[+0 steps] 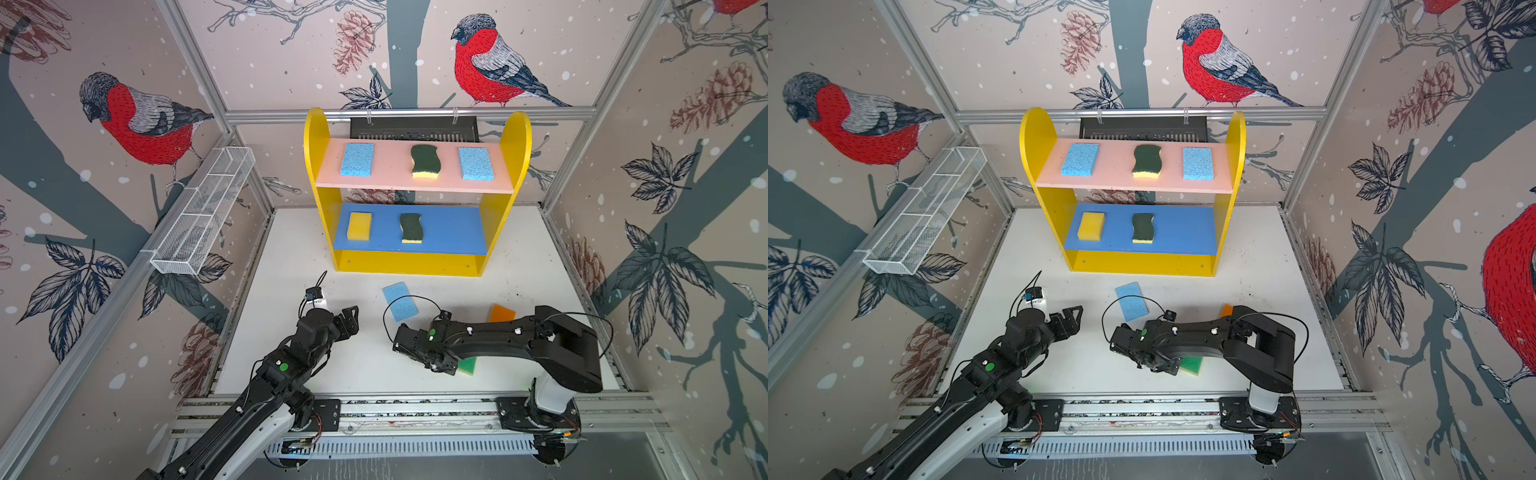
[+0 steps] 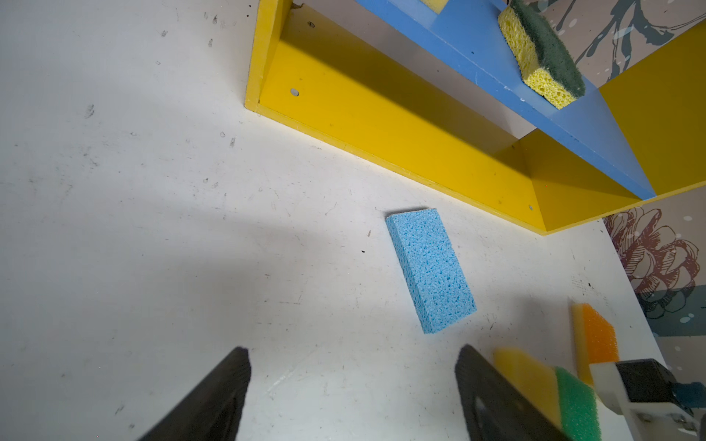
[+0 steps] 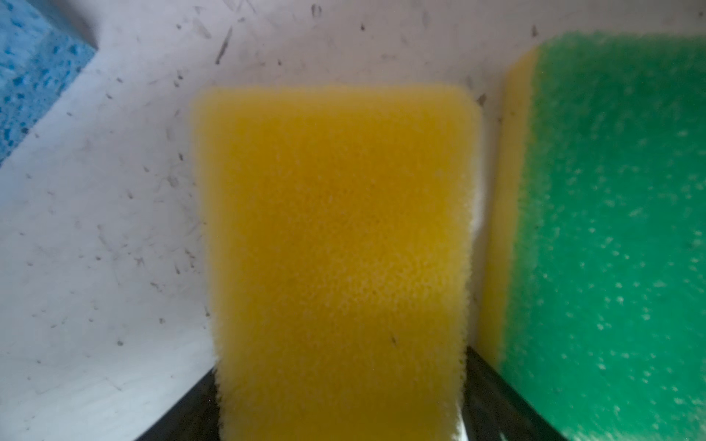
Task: Arrange cleaning sponges on a shelf
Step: Pick up the cleaning sponge from the bottom-center of the table.
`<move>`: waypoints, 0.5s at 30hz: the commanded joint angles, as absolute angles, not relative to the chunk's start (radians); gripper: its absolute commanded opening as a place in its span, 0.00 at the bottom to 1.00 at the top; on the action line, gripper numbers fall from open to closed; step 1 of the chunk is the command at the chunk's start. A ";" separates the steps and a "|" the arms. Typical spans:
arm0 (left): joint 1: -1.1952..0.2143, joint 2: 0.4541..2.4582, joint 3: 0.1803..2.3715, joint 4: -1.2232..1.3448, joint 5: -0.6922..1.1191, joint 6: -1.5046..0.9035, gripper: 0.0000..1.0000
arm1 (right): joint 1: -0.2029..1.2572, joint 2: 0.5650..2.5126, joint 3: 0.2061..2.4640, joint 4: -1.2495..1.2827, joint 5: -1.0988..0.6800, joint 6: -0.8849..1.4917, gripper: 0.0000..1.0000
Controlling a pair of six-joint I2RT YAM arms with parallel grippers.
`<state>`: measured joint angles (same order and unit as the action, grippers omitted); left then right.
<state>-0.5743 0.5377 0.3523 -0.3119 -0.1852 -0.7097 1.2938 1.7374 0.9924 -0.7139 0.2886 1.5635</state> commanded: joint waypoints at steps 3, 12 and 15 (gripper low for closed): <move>-0.576 0.541 0.359 -0.329 -0.202 -0.721 0.85 | 1.286 1.726 0.965 -0.699 0.286 1.539 0.85; -0.577 0.541 0.359 -0.337 -0.212 -0.727 0.85 | 1.305 1.732 0.994 -0.738 0.302 1.513 0.84; -0.577 0.544 0.359 -0.339 -0.215 -0.729 0.85 | 1.298 1.731 0.980 -0.710 0.291 1.498 0.84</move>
<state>-0.5751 0.5419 0.3527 -0.3298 -0.1993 -0.7284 1.3022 1.7306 0.9874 -0.7097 0.2897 1.5188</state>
